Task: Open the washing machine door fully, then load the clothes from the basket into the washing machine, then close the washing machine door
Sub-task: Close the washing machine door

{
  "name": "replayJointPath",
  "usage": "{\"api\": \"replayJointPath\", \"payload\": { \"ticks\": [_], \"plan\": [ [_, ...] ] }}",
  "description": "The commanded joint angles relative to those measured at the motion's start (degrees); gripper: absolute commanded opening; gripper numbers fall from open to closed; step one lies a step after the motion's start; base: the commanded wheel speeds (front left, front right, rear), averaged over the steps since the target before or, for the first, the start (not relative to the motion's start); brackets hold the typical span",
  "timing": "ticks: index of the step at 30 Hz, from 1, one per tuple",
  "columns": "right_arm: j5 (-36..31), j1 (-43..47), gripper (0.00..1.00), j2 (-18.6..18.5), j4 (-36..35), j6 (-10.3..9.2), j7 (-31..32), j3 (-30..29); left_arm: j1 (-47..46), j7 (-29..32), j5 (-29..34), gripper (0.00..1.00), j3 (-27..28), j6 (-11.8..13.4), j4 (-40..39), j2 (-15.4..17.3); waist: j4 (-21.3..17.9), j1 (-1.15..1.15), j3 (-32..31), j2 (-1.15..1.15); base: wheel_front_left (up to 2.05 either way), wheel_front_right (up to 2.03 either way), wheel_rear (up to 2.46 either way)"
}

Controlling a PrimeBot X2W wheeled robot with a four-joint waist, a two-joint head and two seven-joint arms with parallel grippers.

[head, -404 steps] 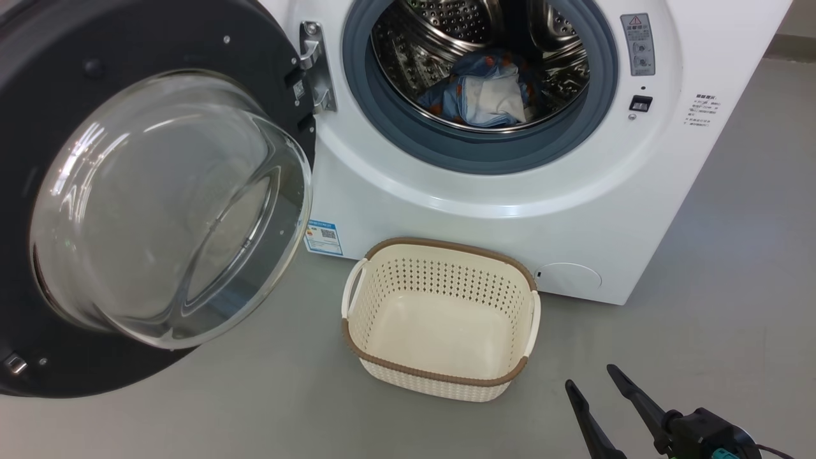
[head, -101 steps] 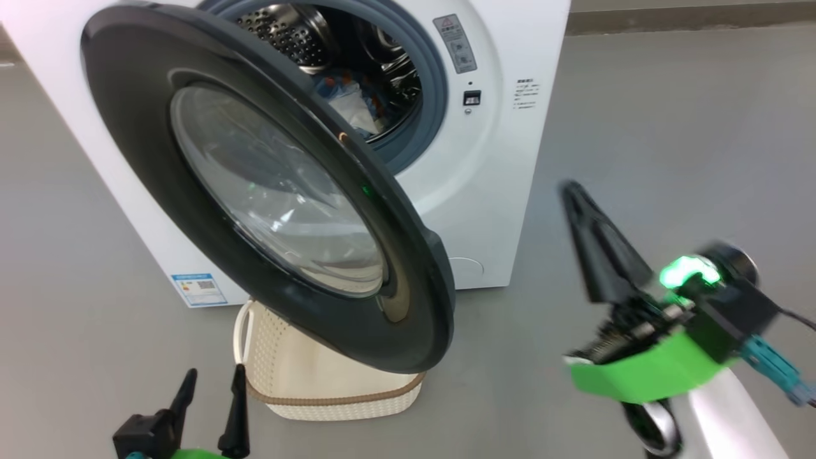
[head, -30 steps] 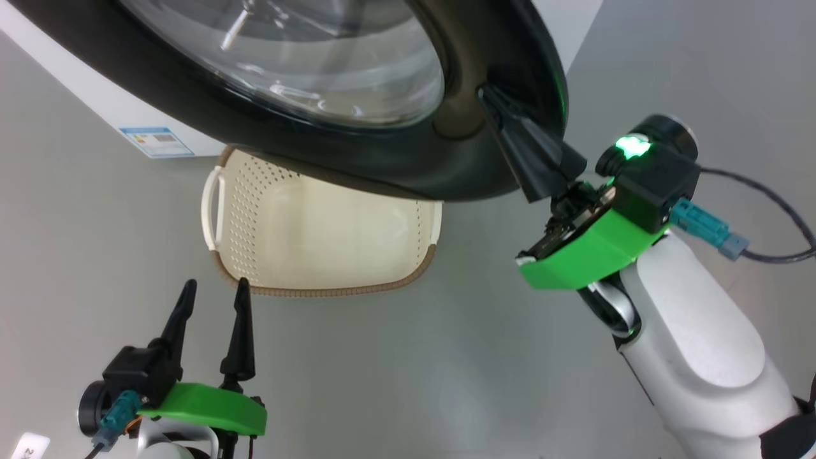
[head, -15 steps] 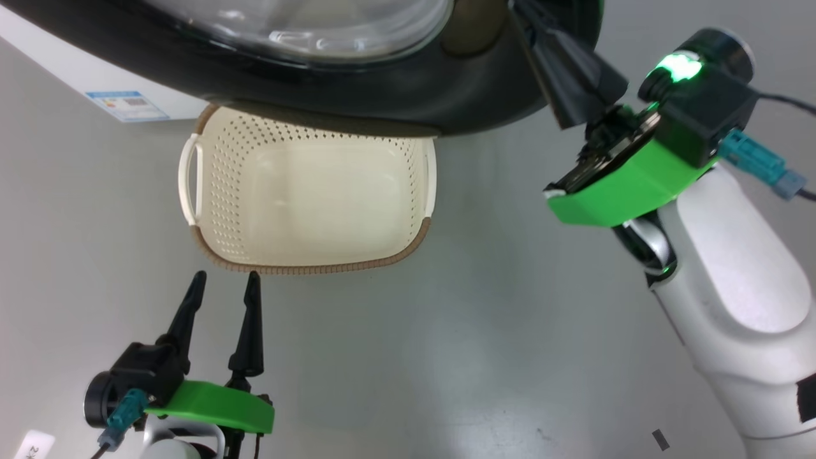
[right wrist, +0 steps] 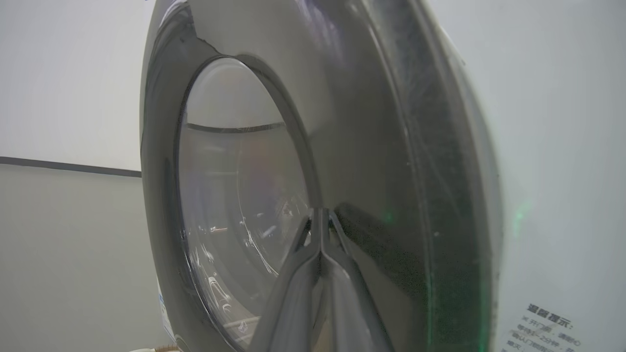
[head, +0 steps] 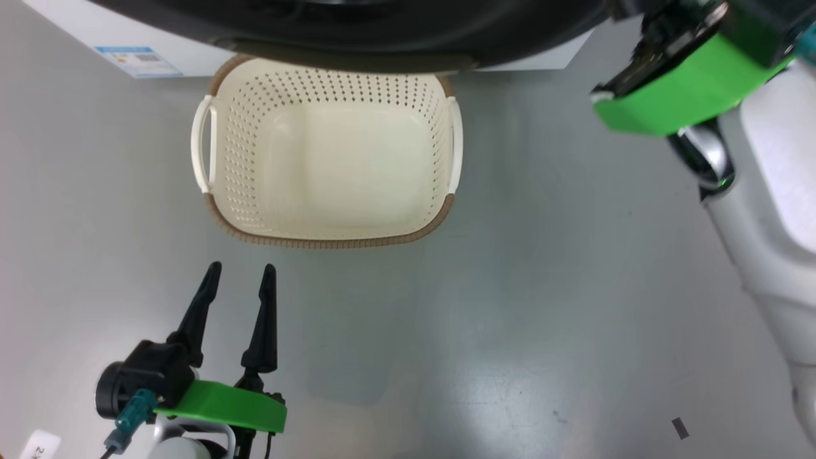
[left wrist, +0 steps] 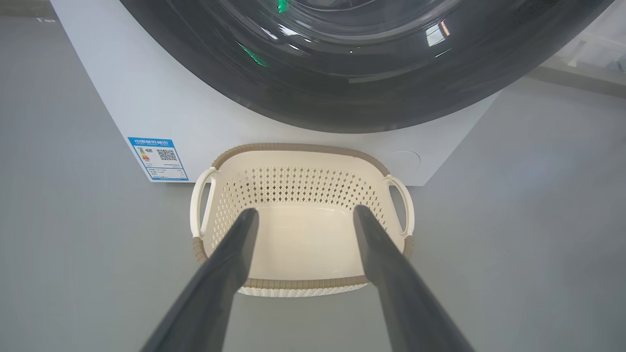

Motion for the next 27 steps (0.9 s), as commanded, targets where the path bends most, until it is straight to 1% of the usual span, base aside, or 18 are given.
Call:
{"api": "replayJointPath", "payload": {
  "ticks": [1, 7, 12, 17, 21, 27],
  "plan": [
    [-0.2, -2.0, 0.0, -0.4, -0.1, 0.07, -0.3, -1.0, 1.2, -0.4, -0.7, 1.0, 1.4, 0.6, -1.9, 0.7, 0.9, 0.0, 1.1, 0.0, 0.0, 0.0, 0.0],
    [-0.5, -6.1, 0.0, -2.2, 2.5, 0.07, -0.3, -2.5, 2.1, -0.4, -1.2, 1.0, 1.3, 1.1, -2.2, 0.7, 1.6, 0.0, 1.9, 0.0, 0.0, 0.0, 0.0],
    [-1.2, -10.0, 0.0, -3.8, 5.7, 0.07, -0.3, -2.5, 2.5, -0.4, -1.5, 1.0, 1.0, 1.2, -2.7, 0.7, 2.1, 0.0, 2.7, 0.0, 0.0, 0.0, 0.0],
    [-1.5, -12.5, 0.0, -4.1, 9.6, 0.07, -0.3, -3.5, 2.3, -0.4, -1.7, 1.0, 0.5, 1.2, -2.7, 0.7, 2.6, 0.0, 2.8, 0.0, 0.0, 0.0, 0.0],
    [-2.1, -13.4, 0.0, -4.2, 12.2, 0.07, -0.3, -1.7, 1.5, -0.4, -2.2, 1.0, 0.1, 1.4, -2.7, 0.7, 2.5, 0.0, 2.5, 0.0, 0.0, 0.0, 0.0],
    [-1.5, -11.7, 0.0, -3.7, 12.5, 0.07, -0.3, 0.2, 0.4, -0.4, -3.7, 1.0, 0.1, 1.6, -1.6, 0.7, 1.2, 0.0, 0.3, 0.0, 0.0, 0.0, 0.0]
  ]
}}
